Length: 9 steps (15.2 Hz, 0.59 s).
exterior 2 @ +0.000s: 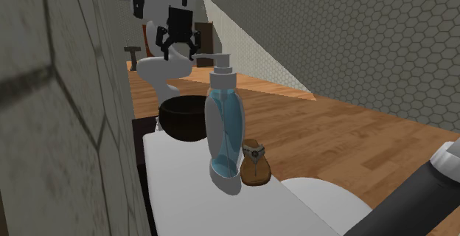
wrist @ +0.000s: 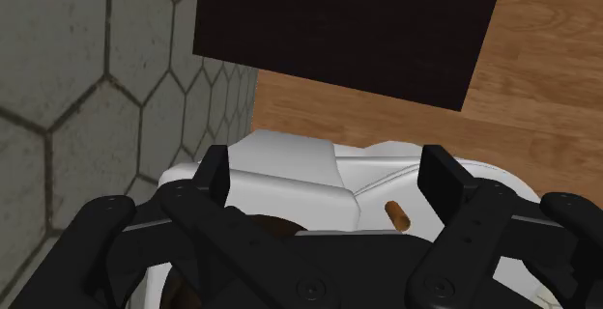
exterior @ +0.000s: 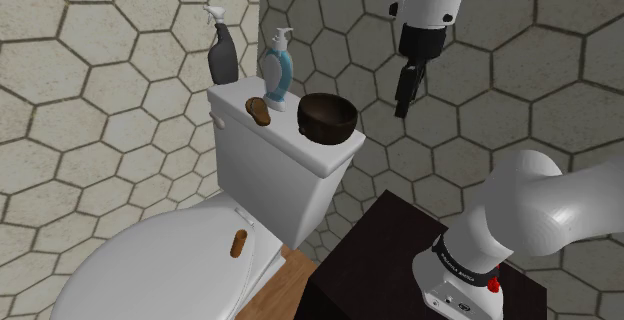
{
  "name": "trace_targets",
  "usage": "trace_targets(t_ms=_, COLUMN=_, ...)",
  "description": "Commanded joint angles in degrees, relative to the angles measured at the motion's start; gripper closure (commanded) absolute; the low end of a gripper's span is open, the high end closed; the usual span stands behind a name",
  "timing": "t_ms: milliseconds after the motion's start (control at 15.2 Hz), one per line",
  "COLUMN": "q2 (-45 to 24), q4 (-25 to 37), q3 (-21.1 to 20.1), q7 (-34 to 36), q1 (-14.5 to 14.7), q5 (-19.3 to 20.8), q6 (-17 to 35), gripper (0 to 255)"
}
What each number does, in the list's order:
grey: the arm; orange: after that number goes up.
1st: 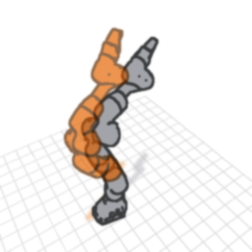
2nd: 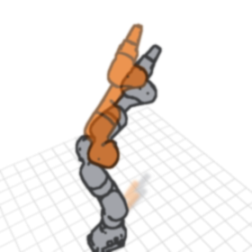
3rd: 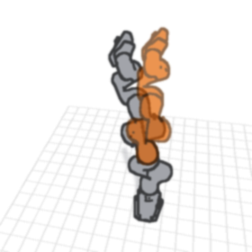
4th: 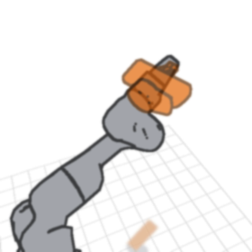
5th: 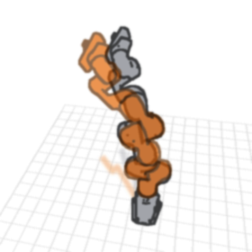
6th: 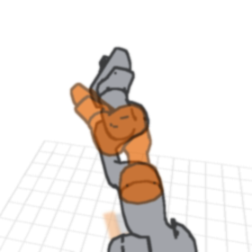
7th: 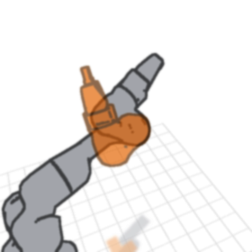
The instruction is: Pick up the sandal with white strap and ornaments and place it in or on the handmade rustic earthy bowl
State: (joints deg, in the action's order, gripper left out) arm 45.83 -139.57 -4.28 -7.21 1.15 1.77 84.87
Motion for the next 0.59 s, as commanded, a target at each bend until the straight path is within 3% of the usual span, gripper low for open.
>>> trace_targets(t_ms=0, q2=0.0, q4=0.0, q3=0.0, q7=0.0, q1=0.0, q5=0.0, q6=0.0, gripper=0)
trace_targets(t_ms=528, q2=-13.28, q4=1.69, q3=-2.59, q7=5.01, q1=-0.73, q5=-1.17, q6=16.32, gripper=0)
